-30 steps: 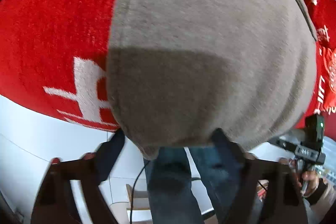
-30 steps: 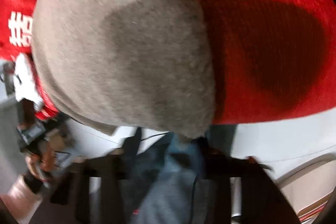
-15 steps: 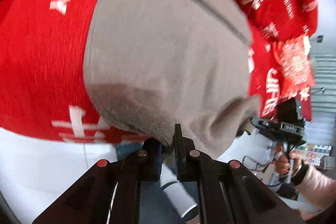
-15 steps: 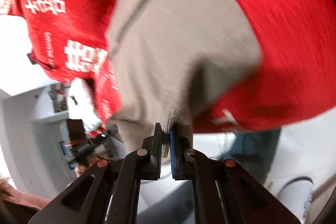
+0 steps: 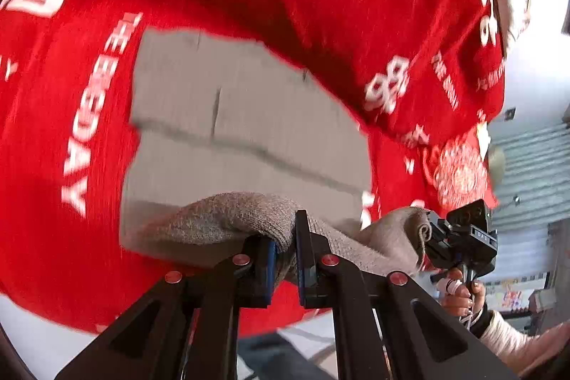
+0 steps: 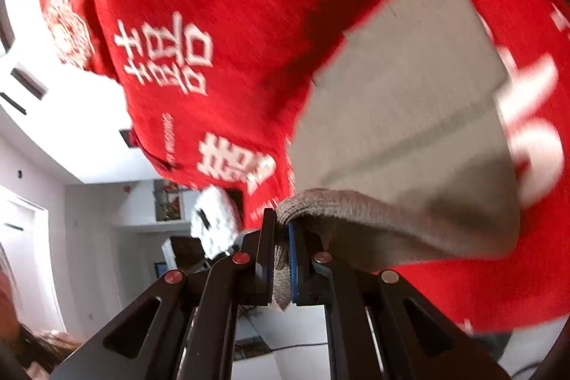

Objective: Fold small clothes

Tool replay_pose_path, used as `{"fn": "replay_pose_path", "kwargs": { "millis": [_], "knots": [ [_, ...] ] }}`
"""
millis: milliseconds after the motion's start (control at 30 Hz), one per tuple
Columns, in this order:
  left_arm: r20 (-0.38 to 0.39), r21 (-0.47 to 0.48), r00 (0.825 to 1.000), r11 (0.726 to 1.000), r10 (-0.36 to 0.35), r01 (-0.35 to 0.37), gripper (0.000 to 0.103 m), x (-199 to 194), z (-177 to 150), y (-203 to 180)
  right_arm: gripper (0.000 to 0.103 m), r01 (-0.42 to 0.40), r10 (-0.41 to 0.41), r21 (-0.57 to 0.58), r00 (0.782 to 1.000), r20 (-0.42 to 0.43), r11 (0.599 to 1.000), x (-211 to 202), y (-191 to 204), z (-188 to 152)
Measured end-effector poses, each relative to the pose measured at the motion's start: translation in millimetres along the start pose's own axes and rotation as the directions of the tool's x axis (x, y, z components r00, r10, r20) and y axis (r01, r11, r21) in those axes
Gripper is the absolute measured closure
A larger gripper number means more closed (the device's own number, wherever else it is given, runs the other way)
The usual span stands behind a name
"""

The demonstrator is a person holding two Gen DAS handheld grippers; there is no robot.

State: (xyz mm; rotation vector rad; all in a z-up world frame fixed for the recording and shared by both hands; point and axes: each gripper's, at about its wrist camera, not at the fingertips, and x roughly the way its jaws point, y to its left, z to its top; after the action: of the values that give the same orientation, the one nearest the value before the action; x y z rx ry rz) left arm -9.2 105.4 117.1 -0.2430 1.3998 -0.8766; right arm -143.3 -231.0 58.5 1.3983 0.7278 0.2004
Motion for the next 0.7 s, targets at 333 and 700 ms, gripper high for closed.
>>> {"fn": "replay_pose_path", "kwargs": {
  "millis": [333,700],
  "knots": [
    [0.050,-0.033,0.992,0.993,0.112,-0.111,0.093,51,112,26,0.096,0.068,-0.073,0.079,0.996,0.056,0.995,46,-28,132],
    [-0.040,-0.120,0.944,0.936,0.328,-0.330,0.056,118,156,62,0.095,0.181,-0.186,0.171,0.982,0.013,0.968,92,-85,186]
  ]
}}
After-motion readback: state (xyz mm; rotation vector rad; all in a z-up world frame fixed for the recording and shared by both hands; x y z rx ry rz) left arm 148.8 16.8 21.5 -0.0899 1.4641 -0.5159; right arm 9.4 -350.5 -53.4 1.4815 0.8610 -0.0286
